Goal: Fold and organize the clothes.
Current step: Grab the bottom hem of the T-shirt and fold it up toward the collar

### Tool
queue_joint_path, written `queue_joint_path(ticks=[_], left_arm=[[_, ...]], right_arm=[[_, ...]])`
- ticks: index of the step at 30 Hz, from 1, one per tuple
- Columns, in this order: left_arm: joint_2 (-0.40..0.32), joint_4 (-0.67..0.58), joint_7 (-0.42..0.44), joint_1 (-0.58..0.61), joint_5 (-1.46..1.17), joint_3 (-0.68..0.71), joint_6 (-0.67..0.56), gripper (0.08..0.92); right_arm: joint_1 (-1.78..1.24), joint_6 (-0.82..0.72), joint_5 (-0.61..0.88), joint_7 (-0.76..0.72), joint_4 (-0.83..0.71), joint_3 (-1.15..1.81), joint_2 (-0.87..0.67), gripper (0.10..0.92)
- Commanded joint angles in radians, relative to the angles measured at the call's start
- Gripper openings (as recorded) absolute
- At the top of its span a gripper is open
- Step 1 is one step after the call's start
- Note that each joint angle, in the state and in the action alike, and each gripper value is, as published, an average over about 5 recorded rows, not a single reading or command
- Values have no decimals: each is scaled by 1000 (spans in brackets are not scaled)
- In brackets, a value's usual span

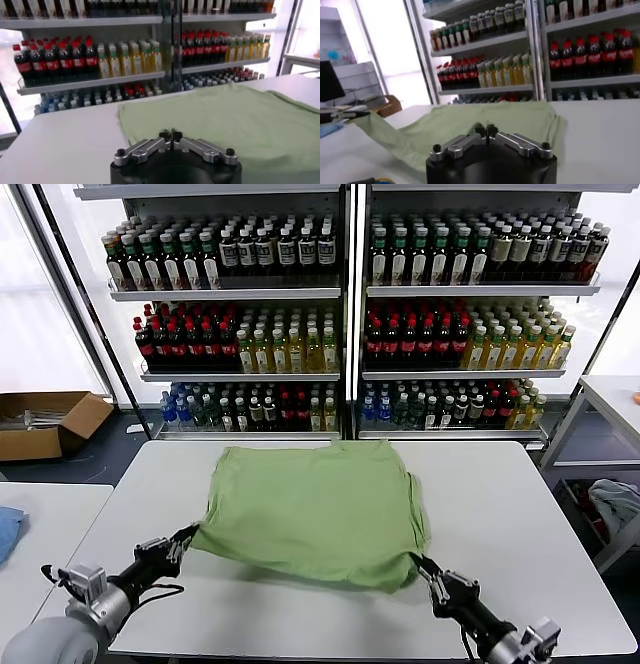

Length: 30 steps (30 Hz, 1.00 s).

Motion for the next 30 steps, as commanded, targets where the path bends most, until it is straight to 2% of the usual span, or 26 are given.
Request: queue_joint_path(ticks=[1,9,18,20,24,30], left_arm=[[38,179,-38,-283,-168,100,52,101],[12,397,-44,-456,-171,229,60,101],[-34,540,-44,-525,-102,281,48,101],[-39,557,-45,-528,-91,282,46,101],[-42,566,-49,-515,-49,268,50,111],[-19,521,-52,-440,-30,206,51,255]], right_arm=[[268,-15,27,22,-160,-76,-2,107],[528,0,-31,16,-451,-222,22,107],[705,9,-77,-9,-704,-330,45,112],[711,3,-107,-9,-722,-344,48,130],[685,-7,-150,5,-696,-346,41,224],[582,-61,-237,33,-528,-296,-1,389]])
